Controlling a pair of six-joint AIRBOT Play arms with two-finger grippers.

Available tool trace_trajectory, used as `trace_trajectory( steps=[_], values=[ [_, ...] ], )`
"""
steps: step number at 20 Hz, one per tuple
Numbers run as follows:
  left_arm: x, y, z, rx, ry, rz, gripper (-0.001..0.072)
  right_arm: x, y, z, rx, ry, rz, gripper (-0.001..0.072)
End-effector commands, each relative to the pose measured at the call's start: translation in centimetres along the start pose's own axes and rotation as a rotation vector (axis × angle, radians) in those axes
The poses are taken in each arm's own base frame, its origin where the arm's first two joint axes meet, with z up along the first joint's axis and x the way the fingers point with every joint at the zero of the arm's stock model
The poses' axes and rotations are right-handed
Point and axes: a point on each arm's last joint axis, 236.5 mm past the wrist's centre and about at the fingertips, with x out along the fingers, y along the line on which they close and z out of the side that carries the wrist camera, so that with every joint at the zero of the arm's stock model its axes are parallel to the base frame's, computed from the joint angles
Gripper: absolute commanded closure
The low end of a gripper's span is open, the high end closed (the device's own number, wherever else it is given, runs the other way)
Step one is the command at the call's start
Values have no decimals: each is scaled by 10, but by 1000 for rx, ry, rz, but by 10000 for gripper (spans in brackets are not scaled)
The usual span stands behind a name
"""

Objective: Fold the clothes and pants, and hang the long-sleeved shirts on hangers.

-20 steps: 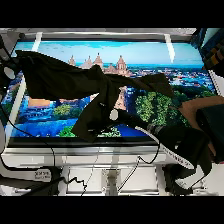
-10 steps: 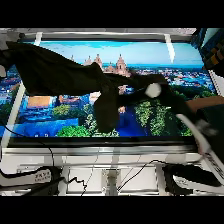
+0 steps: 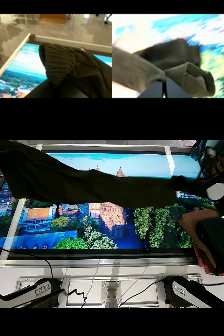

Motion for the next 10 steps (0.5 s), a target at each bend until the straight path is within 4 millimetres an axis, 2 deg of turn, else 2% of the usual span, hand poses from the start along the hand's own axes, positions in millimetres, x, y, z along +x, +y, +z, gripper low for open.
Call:
trace_trajectory(
  steps=[1,3,6,8,10],
  values=[
    [-3,1,1,1,6,1,670,-3,-52,46,19,-100,-106,699],
    [0,3,-4,-1,15,5,670,9,-65,61,25,-110,-128,699],
    [8,9,-16,-4,40,15,670,40,-75,77,30,-123,-135,699],
    [12,22,-21,-22,46,38,671,56,-79,93,28,-156,-135,699],
    [11,40,-14,-103,11,73,670,64,-84,108,7,-182,-149,699]
  ],
)
